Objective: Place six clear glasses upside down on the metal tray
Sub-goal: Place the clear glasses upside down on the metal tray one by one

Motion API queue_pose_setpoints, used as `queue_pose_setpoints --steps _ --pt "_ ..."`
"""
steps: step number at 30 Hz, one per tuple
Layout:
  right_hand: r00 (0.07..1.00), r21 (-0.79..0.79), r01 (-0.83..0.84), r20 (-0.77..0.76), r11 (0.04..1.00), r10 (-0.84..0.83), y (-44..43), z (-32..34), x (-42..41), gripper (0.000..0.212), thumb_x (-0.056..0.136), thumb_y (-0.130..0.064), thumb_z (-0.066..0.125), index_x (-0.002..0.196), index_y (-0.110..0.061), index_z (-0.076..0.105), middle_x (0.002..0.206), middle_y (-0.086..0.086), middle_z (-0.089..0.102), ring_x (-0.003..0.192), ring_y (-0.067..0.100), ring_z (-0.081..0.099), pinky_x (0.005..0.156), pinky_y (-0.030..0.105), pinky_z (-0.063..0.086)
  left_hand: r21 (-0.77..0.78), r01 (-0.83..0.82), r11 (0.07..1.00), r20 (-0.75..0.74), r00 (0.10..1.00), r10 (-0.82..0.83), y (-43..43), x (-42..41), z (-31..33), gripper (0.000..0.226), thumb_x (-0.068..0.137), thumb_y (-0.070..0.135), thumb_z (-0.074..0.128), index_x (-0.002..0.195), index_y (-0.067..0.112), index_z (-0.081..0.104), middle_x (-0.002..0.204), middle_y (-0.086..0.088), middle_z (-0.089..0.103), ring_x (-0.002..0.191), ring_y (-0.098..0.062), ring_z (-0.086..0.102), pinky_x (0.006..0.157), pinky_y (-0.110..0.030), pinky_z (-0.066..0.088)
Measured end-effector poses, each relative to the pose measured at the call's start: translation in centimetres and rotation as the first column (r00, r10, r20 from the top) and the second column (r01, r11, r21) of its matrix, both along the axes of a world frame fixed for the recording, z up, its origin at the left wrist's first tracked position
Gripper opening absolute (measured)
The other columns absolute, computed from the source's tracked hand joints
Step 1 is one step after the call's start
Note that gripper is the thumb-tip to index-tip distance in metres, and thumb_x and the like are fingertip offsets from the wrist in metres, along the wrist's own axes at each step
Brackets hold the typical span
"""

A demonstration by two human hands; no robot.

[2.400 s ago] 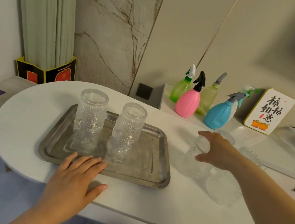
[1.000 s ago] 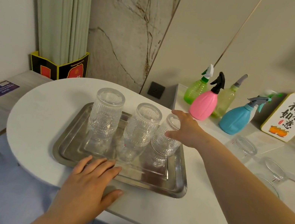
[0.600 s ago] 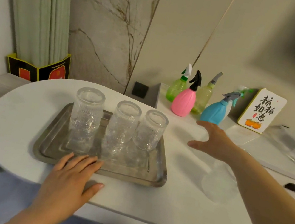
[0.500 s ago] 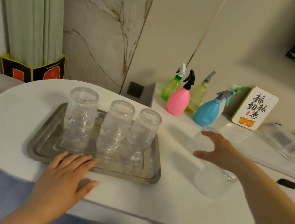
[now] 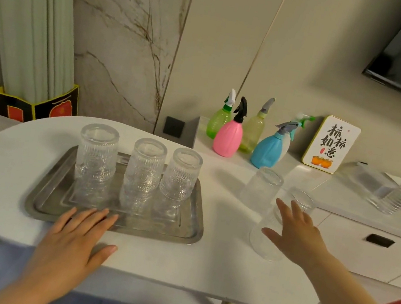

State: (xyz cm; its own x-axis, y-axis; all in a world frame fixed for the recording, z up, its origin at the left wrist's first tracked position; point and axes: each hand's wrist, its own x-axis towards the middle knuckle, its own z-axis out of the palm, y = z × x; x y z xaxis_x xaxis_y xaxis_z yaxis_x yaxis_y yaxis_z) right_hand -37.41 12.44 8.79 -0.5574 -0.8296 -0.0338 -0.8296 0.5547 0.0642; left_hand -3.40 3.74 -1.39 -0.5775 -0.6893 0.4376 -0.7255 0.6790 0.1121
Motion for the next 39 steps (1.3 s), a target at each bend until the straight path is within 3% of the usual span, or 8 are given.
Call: queue_pose_setpoints --steps 3,9,12,16,19,22,32,39 --pt "0.997 -0.096 0.033 0.078 0.995 -0.025 -0.1 -0.4 0.2 0.065 0.089 -0.046 0.041 0.143 -0.026 0.012 0.154 0.008 0.015 0.139 0.032 0.017 0.108 0.046 0.031 0.002 -0.005 1.0 0.02 1.0 0.005 0.1 0.0 0.1 0.085 0.093 0.055 0.002 0.099 0.003 0.069 0.096 -0.015 0.073 0.097 -0.026 0.061 0.108 -0.015 -0.007" --pt "0.964 -0.193 0.148 0.246 0.97 -0.098 -0.9 0.4 -0.1 0.066 0.081 -0.036 0.06 0.137 -0.019 0.03 0.145 0.012 0.031 0.13 0.034 0.03 0.104 0.045 0.034 0.08 0.009 0.997 0.007 1.0 -0.009 0.2 0.3 0.6 0.086 0.092 0.057 0.003 0.098 0.003 0.07 0.098 -0.016 0.072 0.096 -0.026 0.064 0.107 -0.014 -0.006" --pt "0.93 -0.235 0.217 0.346 0.948 -0.127 -1.2 1.1 0.1 0.067 0.076 -0.033 0.068 0.133 -0.016 0.037 0.142 0.014 0.037 0.125 0.034 0.038 0.1 0.044 0.038 0.125 0.043 0.991 -0.138 0.99 -0.025 0.2 0.9 0.9 0.085 0.091 0.061 0.007 0.1 0.003 0.068 0.104 -0.018 0.07 0.104 -0.023 0.051 0.106 -0.011 0.0" --pt "0.905 -0.349 0.186 0.426 0.919 -0.021 -1.8 2.8 2.1 0.068 0.071 -0.028 0.074 0.13 -0.018 0.041 0.139 0.011 0.042 0.121 0.03 0.044 0.094 0.039 0.041 0.193 -0.079 0.978 -0.276 0.952 0.131 -0.5 2.4 1.2 0.083 0.088 0.065 0.017 0.103 0.001 0.066 0.11 -0.023 0.065 0.101 -0.04 0.059 0.1 -0.044 0.032" --pt "0.889 -0.405 0.084 0.443 0.91 0.115 -2.8 4.6 5.0 0.067 0.069 -0.028 0.075 0.128 -0.023 0.043 0.137 0.006 0.045 0.11 0.02 0.046 0.084 0.031 0.036 0.328 -0.242 0.913 -0.319 0.881 0.348 -1.7 3.8 1.5 0.048 0.084 0.038 0.058 0.115 0.001 0.059 0.127 -0.025 0.054 0.113 -0.048 0.049 0.098 -0.062 0.033" --pt "0.866 -0.444 -0.064 0.42 0.894 0.27 -4.5 5.8 8.6 0.065 0.068 -0.028 0.075 0.126 -0.026 0.044 0.136 0.002 0.047 0.099 0.009 0.038 0.082 0.026 0.031 0.457 -0.331 0.826 -0.266 0.835 0.481 -2.6 5.0 1.2 0.055 0.078 0.015 0.072 0.126 0.002 0.048 0.138 -0.023 0.043 0.124 -0.043 0.038 0.104 -0.054 0.025" --pt "0.649 -0.518 -0.397 0.425 0.758 0.631 -12.6 3.0 21.4 0.064 0.068 -0.029 0.075 0.125 -0.024 0.046 0.133 -0.003 0.046 0.111 0.007 0.042 0.086 0.013 0.028 0.521 -0.275 0.808 -0.281 0.839 0.466 -3.8 6.1 0.4 0.066 0.08 0.027 0.068 0.135 0.007 0.037 0.141 -0.014 0.043 0.126 -0.033 0.041 0.107 -0.043 0.028" --pt "0.604 -0.441 -0.485 0.456 0.755 0.654 -15.9 0.8 26.0 0.068 0.07 -0.027 0.075 0.128 -0.02 0.042 0.139 0.003 0.041 0.125 0.025 0.039 0.104 0.037 0.035 0.482 -0.277 0.831 -0.288 0.846 0.449 -4.0 6.3 0.0 0.077 0.081 0.039 0.064 0.14 0.013 0.023 0.143 -0.008 0.04 0.128 -0.026 0.037 0.107 -0.038 0.023"
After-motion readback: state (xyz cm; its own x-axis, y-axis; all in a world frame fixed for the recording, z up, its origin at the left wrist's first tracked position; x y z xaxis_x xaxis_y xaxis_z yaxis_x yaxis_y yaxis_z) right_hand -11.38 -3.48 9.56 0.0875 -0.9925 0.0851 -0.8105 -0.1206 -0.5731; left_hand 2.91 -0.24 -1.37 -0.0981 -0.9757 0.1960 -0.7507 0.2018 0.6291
